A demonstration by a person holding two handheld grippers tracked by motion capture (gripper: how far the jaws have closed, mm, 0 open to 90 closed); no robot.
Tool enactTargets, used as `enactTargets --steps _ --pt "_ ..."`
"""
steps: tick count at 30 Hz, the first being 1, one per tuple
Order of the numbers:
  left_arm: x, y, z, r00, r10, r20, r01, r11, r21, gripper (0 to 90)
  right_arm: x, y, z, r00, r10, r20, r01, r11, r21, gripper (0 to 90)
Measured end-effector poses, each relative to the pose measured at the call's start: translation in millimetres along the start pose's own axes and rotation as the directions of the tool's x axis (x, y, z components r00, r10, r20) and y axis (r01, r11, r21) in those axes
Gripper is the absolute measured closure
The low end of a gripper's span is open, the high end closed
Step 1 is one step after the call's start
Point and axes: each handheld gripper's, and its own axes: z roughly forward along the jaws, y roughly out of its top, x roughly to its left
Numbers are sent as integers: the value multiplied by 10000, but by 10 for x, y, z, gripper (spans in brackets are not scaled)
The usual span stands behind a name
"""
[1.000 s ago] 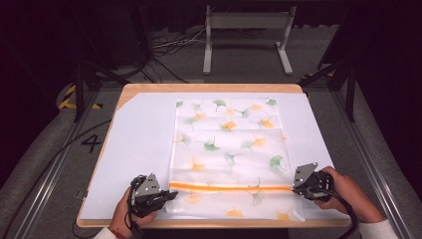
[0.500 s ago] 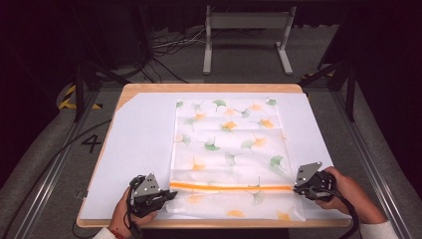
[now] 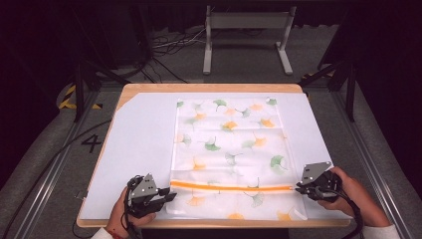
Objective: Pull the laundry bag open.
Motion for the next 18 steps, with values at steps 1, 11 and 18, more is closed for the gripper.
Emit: enactTargets --steps 1,11,18 --pt "2 0 -8 10000 29 -26 -29 10000 -9 730 0 1 -10 10000 39 61 -38 9999 -108 794" --pt "46 -9 -108 9989 82 -451 -90 9998 -177 578 -17 -8 -111 9943 814 693 -685 9828 -1717 613" --pt "108 -9 -210 9899 73 -1414 -141 9988 -477 436 -6 -54 -165 9737 1579 1644 -992 9429 -3180 475"
